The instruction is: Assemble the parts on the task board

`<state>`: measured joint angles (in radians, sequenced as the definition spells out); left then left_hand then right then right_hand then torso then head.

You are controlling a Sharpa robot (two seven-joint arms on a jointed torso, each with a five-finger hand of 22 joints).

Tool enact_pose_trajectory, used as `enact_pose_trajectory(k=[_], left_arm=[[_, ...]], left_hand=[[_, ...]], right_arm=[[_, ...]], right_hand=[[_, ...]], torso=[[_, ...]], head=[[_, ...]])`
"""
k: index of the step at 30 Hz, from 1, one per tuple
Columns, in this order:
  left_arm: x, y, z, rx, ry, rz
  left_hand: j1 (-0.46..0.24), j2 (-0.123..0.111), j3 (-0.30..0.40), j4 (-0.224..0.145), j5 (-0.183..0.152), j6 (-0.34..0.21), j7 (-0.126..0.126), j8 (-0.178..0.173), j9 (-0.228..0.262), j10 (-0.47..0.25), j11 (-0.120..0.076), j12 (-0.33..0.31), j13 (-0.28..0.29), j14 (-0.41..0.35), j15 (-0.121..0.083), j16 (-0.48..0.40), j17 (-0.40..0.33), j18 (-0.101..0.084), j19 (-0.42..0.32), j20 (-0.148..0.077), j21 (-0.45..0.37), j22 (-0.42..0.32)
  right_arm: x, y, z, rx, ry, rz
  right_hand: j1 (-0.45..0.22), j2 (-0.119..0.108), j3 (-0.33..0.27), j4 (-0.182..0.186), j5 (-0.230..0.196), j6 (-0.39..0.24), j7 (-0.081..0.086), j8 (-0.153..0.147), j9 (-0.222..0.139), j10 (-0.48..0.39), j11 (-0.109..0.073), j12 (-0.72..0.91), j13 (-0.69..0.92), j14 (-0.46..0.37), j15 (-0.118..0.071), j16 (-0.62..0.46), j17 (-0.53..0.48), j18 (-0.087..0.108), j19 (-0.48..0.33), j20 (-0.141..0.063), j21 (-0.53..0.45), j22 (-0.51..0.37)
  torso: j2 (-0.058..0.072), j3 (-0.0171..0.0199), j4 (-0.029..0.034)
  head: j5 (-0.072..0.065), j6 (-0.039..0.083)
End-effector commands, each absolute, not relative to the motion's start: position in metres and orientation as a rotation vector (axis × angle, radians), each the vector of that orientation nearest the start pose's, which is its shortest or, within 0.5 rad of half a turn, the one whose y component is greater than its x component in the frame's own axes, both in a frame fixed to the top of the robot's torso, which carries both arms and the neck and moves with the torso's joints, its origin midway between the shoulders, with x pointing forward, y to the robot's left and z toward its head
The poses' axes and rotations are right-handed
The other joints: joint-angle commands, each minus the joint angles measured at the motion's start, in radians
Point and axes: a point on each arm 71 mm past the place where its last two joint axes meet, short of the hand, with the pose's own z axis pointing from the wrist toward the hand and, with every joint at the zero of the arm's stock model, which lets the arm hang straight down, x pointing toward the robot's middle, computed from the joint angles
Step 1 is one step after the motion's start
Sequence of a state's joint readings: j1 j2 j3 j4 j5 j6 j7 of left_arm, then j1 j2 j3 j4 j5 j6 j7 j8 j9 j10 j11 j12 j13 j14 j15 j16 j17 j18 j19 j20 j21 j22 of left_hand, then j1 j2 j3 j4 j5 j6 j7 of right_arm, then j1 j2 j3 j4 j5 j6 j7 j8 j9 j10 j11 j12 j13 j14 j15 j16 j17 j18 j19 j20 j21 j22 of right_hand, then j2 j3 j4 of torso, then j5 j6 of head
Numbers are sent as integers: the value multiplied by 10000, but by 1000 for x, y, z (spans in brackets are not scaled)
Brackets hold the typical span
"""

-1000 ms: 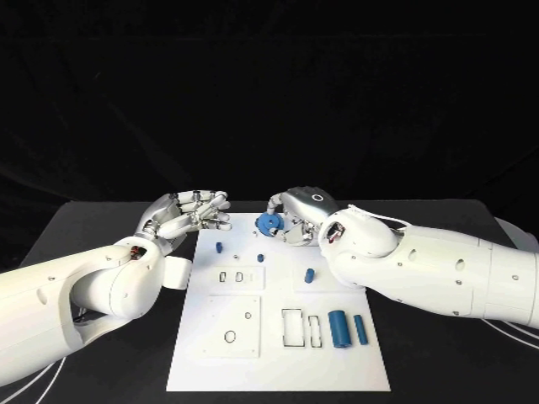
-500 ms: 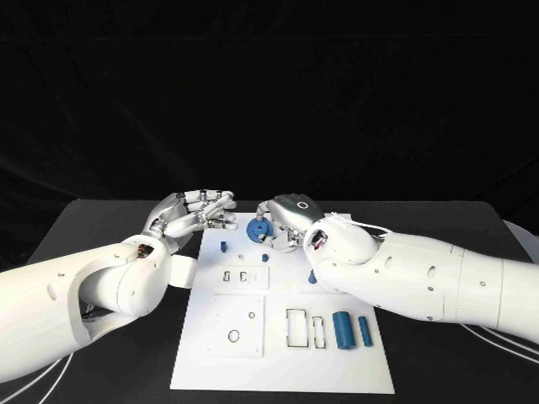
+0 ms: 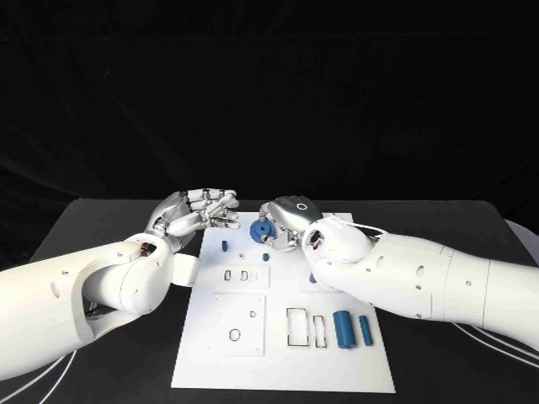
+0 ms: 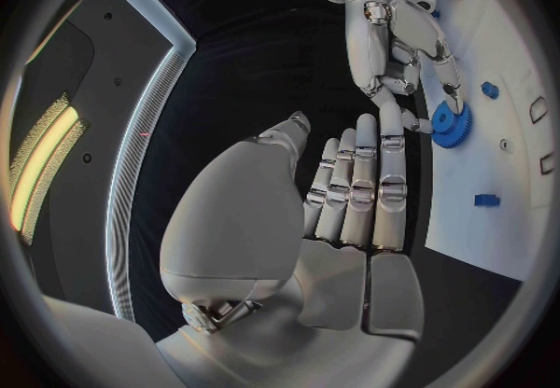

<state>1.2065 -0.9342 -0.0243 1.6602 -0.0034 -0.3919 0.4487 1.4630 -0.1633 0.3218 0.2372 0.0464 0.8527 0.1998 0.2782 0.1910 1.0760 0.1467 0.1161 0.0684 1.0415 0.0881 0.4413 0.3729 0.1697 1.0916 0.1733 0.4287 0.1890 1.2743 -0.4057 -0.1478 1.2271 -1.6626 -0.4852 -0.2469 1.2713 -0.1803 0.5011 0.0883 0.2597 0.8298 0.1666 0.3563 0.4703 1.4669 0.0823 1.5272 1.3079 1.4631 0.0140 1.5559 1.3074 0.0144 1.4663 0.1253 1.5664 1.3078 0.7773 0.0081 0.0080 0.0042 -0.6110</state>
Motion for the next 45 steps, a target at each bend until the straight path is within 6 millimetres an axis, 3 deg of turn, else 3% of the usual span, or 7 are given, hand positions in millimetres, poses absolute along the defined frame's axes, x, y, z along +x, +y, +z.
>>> enact_pose_trajectory(k=[1,15,21,23,24,27,45], left_arm=[[467,216,-154,-10763,13277,-15851],[467,215,-154,-10765,13289,-15855],[467,215,-154,-10772,13287,-15837],[467,215,-154,-10774,13286,-15831],[467,215,-154,-10776,13286,-15828],[467,215,-154,-10777,13285,-15824],[467,218,-154,-10800,13250,-15738]], left_hand=[[-80,29,62,22,34,-8,21,-30,17,63,-7,-23,10,-79,9,61,8,97,-69,13,59,15],[-80,29,62,22,34,-8,21,-30,17,63,-7,-23,10,-79,9,61,8,97,-69,13,59,15],[-80,29,62,22,34,-8,21,-30,17,63,-7,-23,10,-79,9,61,8,97,-69,13,59,15],[-80,29,62,22,34,-8,21,-30,17,63,-7,-23,10,-79,9,61,8,97,-69,13,59,15],[-80,29,62,22,34,-8,21,-30,17,63,-7,-23,10,-79,9,61,8,97,-69,13,59,15],[-80,29,62,22,34,-8,21,-30,17,63,-7,-23,10,-79,9,61,8,97,-69,13,59,15],[-86,24,70,17,33,-8,24,-33,18,71,-6,-40,10,-93,9,69,33,98,-83,14,74,23]], right_arm=[[521,-56,-183,-3633,14474,5663],[523,-53,-186,-3586,14645,5660],[522,-53,-187,-3611,14774,5710],[523,-53,-187,-3587,14802,5686],[523,-54,-188,-3568,14820,5670],[523,-55,-188,-3513,14869,5639],[525,-62,-194,-3325,15746,5475]], right_hand=[[-136,-40,81,17,-23,80,-70,-26,-34,523,-47,14,2036,981,-59,54,2196,-144,1045,-81,44,2630],[-340,-174,57,131,-318,-458,168,-633,-259,381,163,-104,1891,988,114,63,2230,-144,1045,46,44,2630],[-434,-211,-12,194,-350,-442,182,-684,-269,373,184,-109,1885,987,139,62,2225,-144,1045,77,44,2630],[-517,-233,-81,257,-489,-469,190,-748,-283,349,196,-128,1861,986,153,62,2222,-144,1045,98,44,2630],[-653,-253,-225,385,-964,-640,225,-924,-328,303,232,-165,1815,990,183,67,2241,-144,1045,129,44,2630],[-805,-236,-390,553,-1127,-777,273,-1100,-366,276,277,-185,1791,993,225,71,2256,-144,1045,166,44,2630],[-1293,-6,-717,1167,-778,-441,229,-1228,-303,374,249,-106,1901,1006,213,86,2317,-144,1045,172,44,2630]], torso=[[-6,1,-5],[-10,-8,-20],[-14,-4,-16],[-12,-6,-20],[-11,-6,-19],[-12,-3,-25],[-7,5,-15]], head=[[-3,-51],[30,-75],[57,-37],[47,-23],[39,-30],[30,-30],[-5,-16]])
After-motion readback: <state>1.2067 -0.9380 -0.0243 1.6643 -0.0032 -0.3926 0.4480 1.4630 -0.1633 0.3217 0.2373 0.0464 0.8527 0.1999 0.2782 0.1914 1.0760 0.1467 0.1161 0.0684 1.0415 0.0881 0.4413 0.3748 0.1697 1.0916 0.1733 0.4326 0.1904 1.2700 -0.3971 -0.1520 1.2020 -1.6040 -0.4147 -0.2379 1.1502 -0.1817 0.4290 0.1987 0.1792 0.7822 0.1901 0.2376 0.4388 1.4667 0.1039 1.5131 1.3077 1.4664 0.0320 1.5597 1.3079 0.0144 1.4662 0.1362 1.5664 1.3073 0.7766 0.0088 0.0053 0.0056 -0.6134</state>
